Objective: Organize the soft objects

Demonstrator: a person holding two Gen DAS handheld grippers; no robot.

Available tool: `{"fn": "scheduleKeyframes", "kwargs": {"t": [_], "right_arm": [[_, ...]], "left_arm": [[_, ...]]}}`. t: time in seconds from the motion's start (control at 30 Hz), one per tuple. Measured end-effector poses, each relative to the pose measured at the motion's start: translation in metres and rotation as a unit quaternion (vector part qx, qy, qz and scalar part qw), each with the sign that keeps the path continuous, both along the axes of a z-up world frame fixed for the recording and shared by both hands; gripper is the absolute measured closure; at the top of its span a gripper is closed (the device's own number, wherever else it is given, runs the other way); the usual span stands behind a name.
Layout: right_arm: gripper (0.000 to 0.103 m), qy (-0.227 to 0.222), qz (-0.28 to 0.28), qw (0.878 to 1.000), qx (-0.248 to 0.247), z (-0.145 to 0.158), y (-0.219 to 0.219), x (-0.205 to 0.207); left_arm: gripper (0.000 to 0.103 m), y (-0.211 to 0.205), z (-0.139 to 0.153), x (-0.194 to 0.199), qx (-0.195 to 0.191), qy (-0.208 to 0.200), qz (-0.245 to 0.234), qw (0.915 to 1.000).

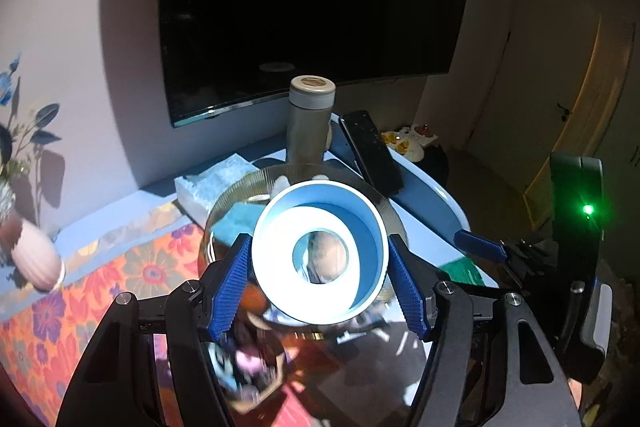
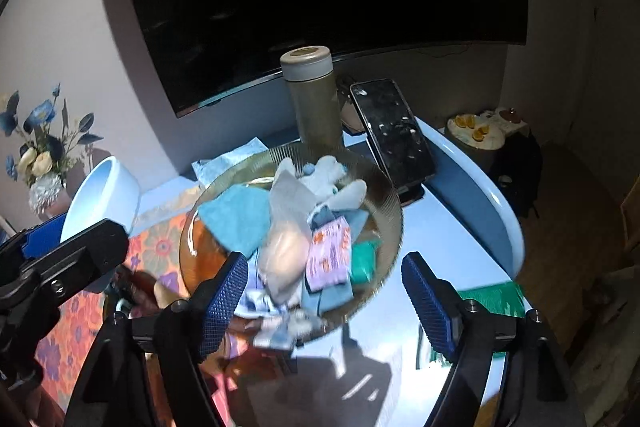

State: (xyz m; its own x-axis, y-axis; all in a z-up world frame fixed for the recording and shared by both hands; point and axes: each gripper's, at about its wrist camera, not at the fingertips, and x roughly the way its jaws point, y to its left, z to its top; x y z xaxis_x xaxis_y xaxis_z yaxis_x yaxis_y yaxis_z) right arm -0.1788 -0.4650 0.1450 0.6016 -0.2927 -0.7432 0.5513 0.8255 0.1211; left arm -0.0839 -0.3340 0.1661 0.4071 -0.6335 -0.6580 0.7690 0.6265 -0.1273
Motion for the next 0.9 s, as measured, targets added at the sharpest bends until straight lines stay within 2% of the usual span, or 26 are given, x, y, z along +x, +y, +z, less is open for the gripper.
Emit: {"fn": "scheduleKeyframes", "kwargs": {"t": [0.13, 0.2, 0.33, 0.4, 0.63, 0.73, 0.8, 0.9], "right_arm": [[0.025, 0.010, -0.008, 1.000, 0.004, -0.008, -0.016, 0.021], [0.025, 0.014, -0.007, 1.000, 0.008, -0.012, -0.023, 0.029], [0.025, 0.025, -0.007, 1.000, 0.015, -0.021, -0.028, 0.035], [0.025, 0.028, -0.006, 0.999, 0.017, -0.023, -0.027, 0.034], [0.025, 0.014, 0.007, 1.000, 0.010, -0.007, -0.003, 0.028], [0.025, 0.003, 0.018, 1.000, 0.001, 0.005, 0.016, 0.024], [0.025, -0.010, 0.028, 1.000, -0.003, 0.016, 0.031, 0.020], [0.025, -0.033, 0.050, 0.998, -0.009, 0.035, 0.059, 0.018]], "left_arm": [[0.034, -0.020, -0.004, 0.026, 0.013, 0.007, 0.003, 0.9999], [0.021, -0.024, -0.007, 0.042, 0.015, 0.019, 0.014, 0.9996], [0.020, -0.018, -0.011, 0.059, 0.003, 0.047, 0.015, 0.9988], [0.020, -0.010, -0.010, 0.060, -0.001, 0.045, 0.021, 0.9988], [0.020, 0.040, 0.013, 0.041, -0.017, 0.001, 0.044, 0.9989], [0.020, 0.076, 0.028, 0.031, -0.027, -0.022, 0.067, 0.9971], [0.020, 0.102, 0.040, 0.026, -0.030, -0.042, 0.089, 0.9947], [0.020, 0.151, 0.065, 0.018, -0.036, -0.090, 0.137, 0.9859]]}}
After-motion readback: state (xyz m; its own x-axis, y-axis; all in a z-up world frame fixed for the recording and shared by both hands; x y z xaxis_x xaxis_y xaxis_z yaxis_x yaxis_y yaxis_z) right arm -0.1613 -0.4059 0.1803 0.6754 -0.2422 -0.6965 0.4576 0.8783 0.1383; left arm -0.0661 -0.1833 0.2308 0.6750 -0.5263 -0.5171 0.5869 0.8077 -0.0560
